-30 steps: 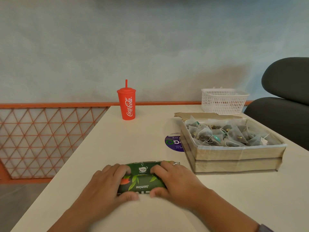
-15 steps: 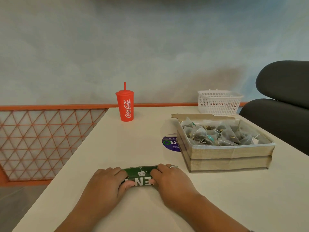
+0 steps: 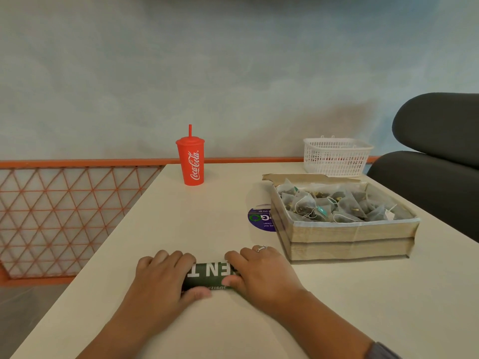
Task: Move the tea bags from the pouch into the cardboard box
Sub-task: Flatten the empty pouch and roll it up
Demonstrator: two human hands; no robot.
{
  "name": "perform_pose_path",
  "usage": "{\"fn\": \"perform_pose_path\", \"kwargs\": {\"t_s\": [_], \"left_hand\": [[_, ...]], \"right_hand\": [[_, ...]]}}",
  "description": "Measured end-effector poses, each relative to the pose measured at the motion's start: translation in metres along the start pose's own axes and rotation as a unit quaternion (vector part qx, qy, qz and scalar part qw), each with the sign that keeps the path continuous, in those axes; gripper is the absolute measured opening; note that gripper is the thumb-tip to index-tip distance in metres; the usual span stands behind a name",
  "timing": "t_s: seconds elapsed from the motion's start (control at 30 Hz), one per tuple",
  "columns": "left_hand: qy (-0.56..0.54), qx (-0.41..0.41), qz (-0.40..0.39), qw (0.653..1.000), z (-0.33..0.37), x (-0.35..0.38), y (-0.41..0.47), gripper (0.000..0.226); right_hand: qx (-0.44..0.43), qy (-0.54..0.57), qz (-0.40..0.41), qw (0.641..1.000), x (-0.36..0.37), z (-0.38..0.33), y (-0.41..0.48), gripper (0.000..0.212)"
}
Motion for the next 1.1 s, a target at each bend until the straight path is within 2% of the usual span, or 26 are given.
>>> {"fn": "perform_pose_path", "kwargs": {"t_s": [0.1,0.17,0.27,0.4,0.43,0.5,0.57,0.63,0.7,0.73,0.83,0.9,1.03,1.1], "left_hand": [[-0.041,-0.031,-0.044,0.998,-0.005,0.005,-0.004,0.054],[-0.075,-0.056,-0.070,0.993,-0.008,0.007,-0.004,0.069],[-0.129,-0.081,-0.120,0.981,-0.009,0.008,-0.004,0.102],[-0.157,-0.075,-0.127,0.977,-0.009,0.005,-0.002,0.111],[-0.157,-0.072,-0.121,0.978,-0.009,0.004,-0.001,0.109],[-0.153,-0.074,-0.115,0.979,-0.010,0.003,0.000,0.104],[-0.154,-0.070,-0.108,0.980,-0.011,0.004,0.001,0.089],[-0.156,-0.072,-0.075,0.982,-0.015,0.005,0.001,0.056],[-0.185,-0.099,-0.054,0.976,-0.018,0.000,0.001,0.019],[-0.211,-0.119,-0.053,0.969,-0.019,-0.003,0.003,0.008],[-0.355,-0.240,-0.058,0.902,-0.031,-0.004,0.002,0.034],[-0.409,-0.290,-0.057,0.863,-0.040,0.002,0.001,0.046],[-0.467,-0.329,-0.045,0.820,-0.053,0.007,0.003,0.043],[-0.516,-0.337,-0.036,0.787,-0.057,0.006,0.004,0.035]], "right_hand": [[-0.009,0.056,-0.076,0.996,-0.003,-0.001,-0.004,0.059],[-0.001,0.115,-0.110,0.987,0.000,0.001,-0.007,0.067],[0.001,0.131,-0.107,0.986,-0.001,0.000,-0.007,0.070],[0.009,0.111,-0.109,0.988,-0.002,0.001,-0.004,0.069],[-0.008,0.059,-0.080,0.995,0.000,0.001,-0.003,0.059],[0.014,0.019,-0.047,0.999,0.004,0.001,-0.002,0.044],[0.008,0.000,-0.011,1.000,0.009,0.002,-0.001,0.043],[0.005,-0.025,0.027,0.999,0.008,0.005,-0.001,0.048],[0.012,-0.043,0.056,0.997,0.003,0.009,0.001,0.044],[0.016,-0.050,0.071,0.996,0.000,0.013,0.003,0.042],[0.045,-0.055,0.071,0.995,-0.003,0.023,0.008,0.042],[0.059,-0.043,0.073,0.995,0.000,0.026,0.011,0.045],[0.062,-0.012,0.093,0.994,0.016,0.022,0.023,0.069],[0.066,0.000,0.105,0.992,0.019,0.021,0.029,0.072]]}}
Point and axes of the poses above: each hand's wrist, its own y-axis towards the middle knuckle, its own x-axis out of the palm, z = x × y, the point moved 5 cm from there along y, towards the middle knuckle, and after that the axes turned 3 degrees about -x, right-handed, at the moved point
